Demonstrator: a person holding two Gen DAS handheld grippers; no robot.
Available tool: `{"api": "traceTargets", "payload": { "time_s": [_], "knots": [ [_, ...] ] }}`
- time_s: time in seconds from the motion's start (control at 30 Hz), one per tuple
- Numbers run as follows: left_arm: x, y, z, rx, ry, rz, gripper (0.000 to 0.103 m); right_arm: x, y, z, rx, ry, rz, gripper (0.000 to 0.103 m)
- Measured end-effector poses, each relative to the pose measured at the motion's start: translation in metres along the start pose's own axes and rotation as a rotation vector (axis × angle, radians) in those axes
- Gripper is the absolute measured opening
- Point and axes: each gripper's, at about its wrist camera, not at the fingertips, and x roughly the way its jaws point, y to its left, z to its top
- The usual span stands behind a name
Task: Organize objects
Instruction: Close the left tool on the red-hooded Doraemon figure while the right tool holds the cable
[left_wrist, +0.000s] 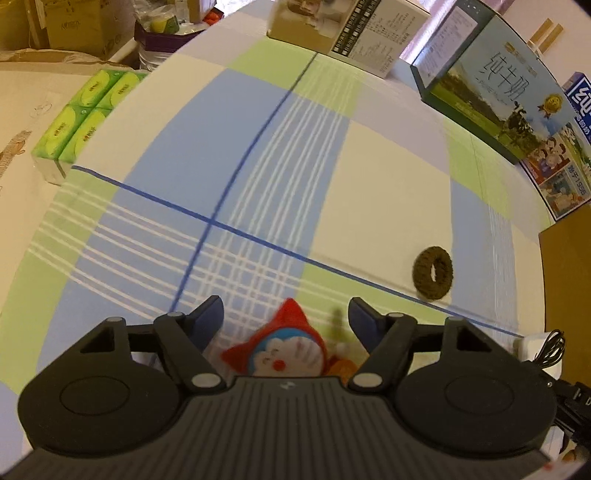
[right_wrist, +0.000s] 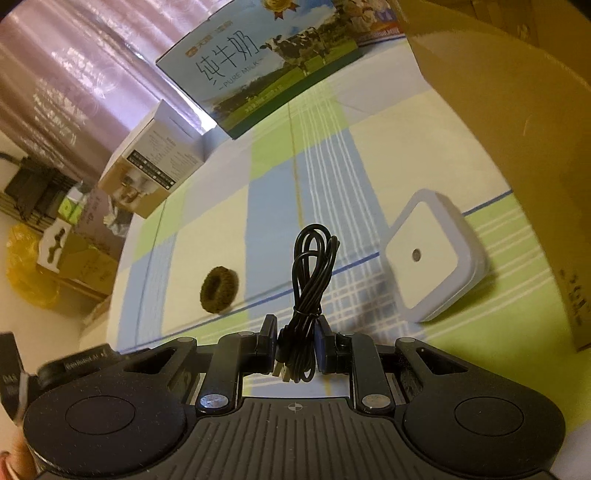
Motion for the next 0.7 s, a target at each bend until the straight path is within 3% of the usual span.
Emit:
{"api": "traceTargets", "payload": {
  "time_s": [0.13, 0.5, 0.7],
  "knots": [
    [-0.006, 0.004, -0.009, -0.016, 0.008, 0.022, 0.077, -0.004, 0.0, -0.003, -0.043, -0.008, -0.017, 0.017],
    [-0.021, 0.019, -0.025, -0.105, 0.034, 0.031, 0.077, -0.001, -0.003, -0.003, -0.055, 0.004, -0.016, 0.017],
    [-0.019, 0.004, -0.034, -0.035, 0.015, 0.066, 0.075, 0.0, -0.007, -0.003, -0.043, 0.008, -0.021, 0.017]
  ]
}}
